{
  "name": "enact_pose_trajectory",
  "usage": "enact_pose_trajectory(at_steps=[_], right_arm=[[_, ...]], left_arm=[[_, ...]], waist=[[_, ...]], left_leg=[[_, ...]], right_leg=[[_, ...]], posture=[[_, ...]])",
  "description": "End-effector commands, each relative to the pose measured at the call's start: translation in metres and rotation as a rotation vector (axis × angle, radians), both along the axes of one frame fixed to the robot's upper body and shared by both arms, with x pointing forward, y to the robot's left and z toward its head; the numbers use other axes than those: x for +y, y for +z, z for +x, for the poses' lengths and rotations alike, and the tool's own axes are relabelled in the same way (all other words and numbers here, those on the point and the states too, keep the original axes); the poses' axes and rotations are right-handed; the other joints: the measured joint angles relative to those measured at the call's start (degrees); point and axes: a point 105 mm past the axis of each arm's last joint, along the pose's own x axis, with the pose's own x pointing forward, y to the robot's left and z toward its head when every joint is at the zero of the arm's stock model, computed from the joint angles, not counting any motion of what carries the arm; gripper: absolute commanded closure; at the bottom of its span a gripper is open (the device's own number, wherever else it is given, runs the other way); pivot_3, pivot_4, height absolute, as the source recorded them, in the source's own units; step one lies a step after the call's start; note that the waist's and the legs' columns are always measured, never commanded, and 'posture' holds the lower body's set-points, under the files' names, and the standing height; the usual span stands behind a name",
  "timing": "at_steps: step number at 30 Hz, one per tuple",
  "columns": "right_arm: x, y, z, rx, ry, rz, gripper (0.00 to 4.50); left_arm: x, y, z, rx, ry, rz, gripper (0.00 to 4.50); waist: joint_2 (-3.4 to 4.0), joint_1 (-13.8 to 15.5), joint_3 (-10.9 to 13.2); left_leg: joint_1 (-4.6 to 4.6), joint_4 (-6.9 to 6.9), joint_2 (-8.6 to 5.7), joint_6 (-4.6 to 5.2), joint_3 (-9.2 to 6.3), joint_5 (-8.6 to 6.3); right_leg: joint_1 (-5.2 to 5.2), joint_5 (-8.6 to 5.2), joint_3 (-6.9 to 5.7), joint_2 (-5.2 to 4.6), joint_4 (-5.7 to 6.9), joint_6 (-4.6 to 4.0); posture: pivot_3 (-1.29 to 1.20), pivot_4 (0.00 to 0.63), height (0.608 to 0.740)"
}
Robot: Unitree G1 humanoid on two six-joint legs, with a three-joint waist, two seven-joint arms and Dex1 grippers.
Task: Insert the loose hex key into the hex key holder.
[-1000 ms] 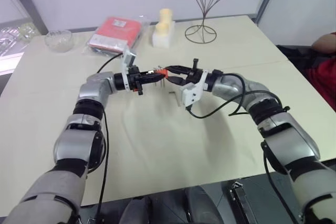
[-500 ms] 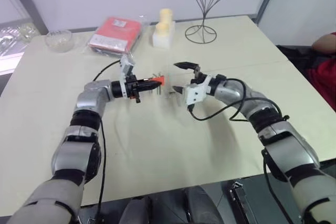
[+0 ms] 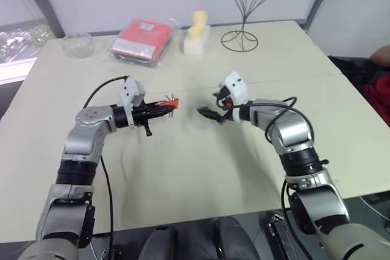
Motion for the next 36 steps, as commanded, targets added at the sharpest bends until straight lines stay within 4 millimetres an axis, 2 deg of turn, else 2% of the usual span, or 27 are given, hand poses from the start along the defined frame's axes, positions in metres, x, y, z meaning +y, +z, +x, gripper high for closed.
enact_pose_trajectory(at_steps=[1,5,11,16,17,18,20,25,28,30,32,33,36], right_arm=[[-0.002,0.003,0.007,-0.016,-0.065,-0.022,0.03],[-0.012,-0.009,0.019,-0.032,-0.184,-0.089,0.03],[-0.018,-0.013,0.024,-0.03,-0.244,-0.095,0.03],[-0.017,-0.033,0.024,0.051,-0.278,-0.086,0.03],[-0.017,-0.036,0.024,0.054,-0.279,-0.093,0.52],[-0.015,-0.04,0.024,0.057,-0.272,-0.1,0.77],[-0.011,-0.047,0.024,0.058,-0.256,-0.108,1.72],[-0.012,-0.062,0.019,0.066,-0.229,-0.158,4.36],[-0.014,-0.065,0.017,0.077,-0.231,-0.153,4.44],[-0.015,-0.059,0.02,0.064,-0.25,-0.123,4.44],[-0.015,-0.039,0.028,0.022,-0.284,-0.023,4.44],[-0.014,-0.027,0.032,0.001,-0.292,0.049,4.44],[-0.008,0.033,0.041,-0.139,-0.248,0.331,4.44]], left_arm=[[0.002,0.012,-0.003,-0.035,0.029,-0.037,4.5],[0.0,0.009,-0.008,-0.02,0.046,-0.064,4.5],[-0.003,0.005,-0.01,-0.01,0.055,-0.071,4.5],[-0.005,0.003,-0.01,-0.005,0.059,-0.074,4.5],[-0.006,0.002,-0.01,-0.005,0.06,-0.075,4.5],[-0.007,0.002,-0.01,-0.004,0.059,-0.076,4.5],[-0.008,0.001,-0.009,-0.003,0.058,-0.077,4.5],[-0.007,-0.001,-0.01,0.0,0.061,-0.076,4.5],[-0.004,-0.002,-0.01,0.006,0.067,-0.071,4.5],[-0.003,-0.004,-0.009,0.012,0.067,-0.065,4.5],[-0.002,-0.005,-0.01,0.025,0.056,-0.057,4.5],[-0.002,-0.007,-0.01,0.034,0.048,-0.054,4.5],[0.0,-0.012,-0.008,0.075,0.011,-0.03,4.5]], waist=[[0.0,0.55,0.0],[0.0,0.85,0.0],[0.0,0.34,0.0],[-0.01,-0.05,-0.01],[-0.02,-0.06,-0.01],[-0.03,-0.06,-0.02],[-0.04,-0.08,-0.05],[-0.07,-0.1,-0.1],[-0.1,-0.03,-0.14],[-0.11,0.0,-0.14],[-0.11,0.0,-0.14],[-0.11,-0.03,-0.14],[-0.08,-0.04,-0.12]], left_leg=[[-0.05,0.05,-0.03,0.0,-0.01,0.0],[-0.11,0.11,-0.07,0.01,0.0,-0.01],[-0.17,0.1,-0.05,0.01,0.01,0.0],[-0.17,0.08,-0.02,0.01,0.0,0.0],[-0.17,0.08,-0.02,0.01,0.0,0.0],[-0.17,0.08,-0.02,0.01,0.0,0.0],[-0.16,0.08,-0.01,0.01,0.01,0.0],[-0.15,0.08,0.0,0.01,0.01,0.0],[-0.13,0.09,0.0,0.01,0.0,0.0],[-0.13,0.09,-0.01,0.01,0.0,0.0],[-0.13,0.09,-0.01,0.01,0.0,0.0],[-0.13,0.09,-0.01,0.01,-0.01,0.0],[-0.14,0.09,-0.01,0.01,0.0,0.0]], right_leg=[[0.0,0.0,-0.02,-0.03,0.0,0.0],[-0.04,0.04,-0.03,-0.07,0.0,0.07],[-0.13,0.04,-0.02,-0.05,0.01,0.07],[-0.13,0.04,-0.03,-0.01,0.01,0.07],[-0.13,0.04,-0.03,-0.01,0.01,0.07],[-0.13,0.04,-0.03,-0.01,0.01,0.06],[-0.13,0.04,-0.03,0.0,0.01,0.06],[-0.12,0.04,-0.03,0.01,0.02,0.06],[-0.08,0.04,-0.03,0.01,0.02,0.06],[-0.07,0.04,-0.03,0.0,0.01,0.06],[-0.07,0.04,-0.03,0.0,0.01,0.06],[-0.07,0.04,-0.03,0.0,0.01,0.06],[-0.09,0.04,-0.03,0.0,0.01,0.06]], posture=[[0.0,0.15,0.74],[0.0,0.15,0.74],[0.0,0.15,0.74],[0.0,0.15,0.74],[0.0,0.15,0.74],[0.0,0.15,0.74],[0.0,0.15,0.74],[0.0,0.15,0.74],[0.0,0.15,0.74],[0.0,0.15,0.74],[0.0,0.15,0.74],[0.0,0.15,0.74],[0.0,0.15,0.74]])
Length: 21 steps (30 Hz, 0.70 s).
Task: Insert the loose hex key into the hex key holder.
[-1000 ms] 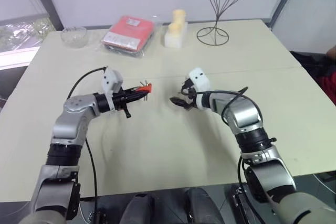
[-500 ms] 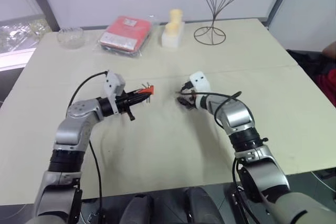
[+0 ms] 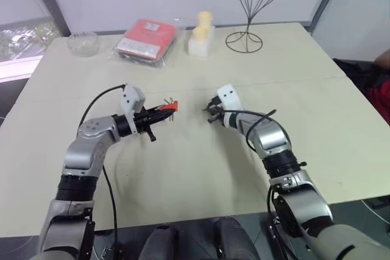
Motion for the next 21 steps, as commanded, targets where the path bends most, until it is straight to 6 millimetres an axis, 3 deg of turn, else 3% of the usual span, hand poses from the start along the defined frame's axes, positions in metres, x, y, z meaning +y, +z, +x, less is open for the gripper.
enact_pose_trajectory(at_steps=[1,5,8,13,21], right_arm=[[0.006,0.085,0.01,-0.257,0.041,0.296,4.44],[0.012,0.13,-0.002,-0.327,0.141,0.622,4.44],[0.014,0.147,-0.012,-0.332,0.202,0.801,4.44],[0.023,0.16,-0.028,-0.345,0.283,0.957,4.44],[0.023,0.159,-0.029,-0.362,0.269,0.962,4.44]], left_arm=[[0.003,0.005,0.002,0.01,-0.055,0.019,4.5],[0.001,0.008,0.011,0.037,-0.101,0.004,4.5],[-0.007,0.016,0.018,0.044,-0.143,-0.025,4.5],[-0.035,0.039,0.033,0.065,-0.225,-0.16,4.5],[-0.065,0.057,0.035,0.038,-0.321,-0.205,4.5]], waist=[[0.03,-0.07,0.02],[0.02,-0.05,0.02],[0.02,-0.01,0.02],[0.02,0.0,0.02],[0.03,-0.55,0.02]], left_leg=[[-0.02,0.0,0.0,0.0,0.0,0.0],[-0.04,-0.03,0.01,0.0,-0.02,0.0],[-0.04,-0.04,0.0,0.0,-0.06,0.0],[-0.11,0.01,-0.03,0.0,-0.09,0.0],[-0.13,-0.04,0.01,0.0,-0.07,0.0]], right_leg=[[-0.02,0.0,0.0,0.0,0.0,0.0],[-0.06,0.0,-0.02,0.01,0.0,0.0],[-0.05,0.0,-0.05,-0.01,0.0,0.0],[-0.05,0.0,-0.08,-0.03,0.0,0.0],[-0.15,0.0,-0.05,0.02,0.02,0.0]], posture=[[0.0,0.15,0.74],[0.0,0.15,0.74],[0.0,0.15,0.74],[0.0,0.15,0.74],[0.0,0.15,0.74]])
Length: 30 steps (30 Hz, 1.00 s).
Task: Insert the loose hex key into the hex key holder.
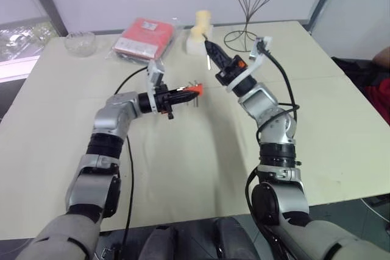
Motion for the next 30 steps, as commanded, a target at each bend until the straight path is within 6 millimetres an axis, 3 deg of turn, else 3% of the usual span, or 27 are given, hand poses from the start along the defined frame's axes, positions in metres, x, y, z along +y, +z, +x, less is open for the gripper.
enact_pose_trajectory(at_steps=[1,15,30], right_arm=[[0.003,0.016,-0.007,-0.069,0.0,0.012,4.44],[0.004,0.008,-0.006,-0.052,-0.01,0.0,4.44],[0.004,0.008,-0.007,-0.051,-0.008,0.003,4.44]], left_arm=[[-0.006,0.019,0.0,-0.058,-0.027,-0.035,4.5],[-0.014,0.034,0.003,-0.099,-0.026,-0.071,4.5],[-0.007,0.02,0.01,-0.086,0.016,-0.038,4.5]], waist=[[0.0,0.0,0.0],[0.0,0.36,0.0],[0.0,0.36,0.0]], left_leg=[[0.0,0.0,0.0,0.0,0.0,0.0],[-0.02,0.02,-0.02,0.0,0.02,0.0],[-0.02,0.02,-0.02,0.0,0.01,0.0]], right_leg=[[0.0,0.0,0.01,0.0,0.0,0.0],[0.0,0.0,0.02,-0.02,0.0,0.0],[0.0,0.0,0.01,-0.02,0.0,0.0]], posture=[[0.0,0.15,0.74],[0.0,0.15,0.74],[0.0,0.15,0.74]])
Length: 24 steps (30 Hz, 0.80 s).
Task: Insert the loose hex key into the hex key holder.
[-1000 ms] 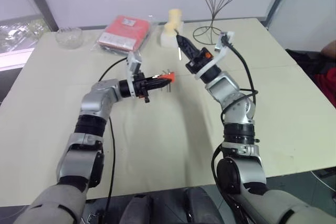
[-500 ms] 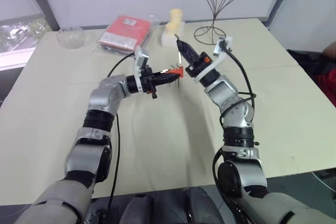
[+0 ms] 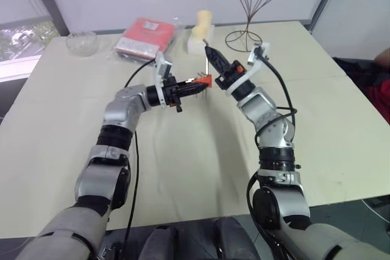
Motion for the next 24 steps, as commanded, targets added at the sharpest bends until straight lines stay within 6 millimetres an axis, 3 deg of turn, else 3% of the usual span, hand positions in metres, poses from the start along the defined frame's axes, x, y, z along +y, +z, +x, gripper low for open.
enact_pose_trajectory(at_steps=[1,14,24], right_arm=[[0.001,0.017,-0.007,-0.068,0.007,0.018,4.44],[-0.002,0.011,-0.004,-0.05,0.0,0.018,4.44],[-0.004,0.002,-0.001,-0.03,-0.013,0.011,4.44]], left_arm=[[0.004,0.011,0.002,-0.049,0.02,-0.011,4.5],[0.006,0.023,0.002,-0.048,0.019,-0.057,4.5],[0.003,0.018,-0.006,-0.039,-0.017,-0.041,4.5]], waist=[[0.0,0.0,0.0],[0.0,-0.01,0.0],[0.0,-0.02,0.0]], left_leg=[[0.0,0.0,0.0,0.0,0.0,0.0],[0.0,0.0,0.0,0.0,0.0,0.0],[0.0,0.0,0.0,0.0,0.0,0.0]], right_leg=[[0.0,0.0,0.0,0.0,0.0,0.0],[0.0,0.0,0.0,0.0,0.0,0.0],[0.0,0.0,0.0,0.0,0.0,0.0]], posture=[[0.0,0.15,0.74],[0.0,0.15,0.74],[0.0,0.15,0.74]])
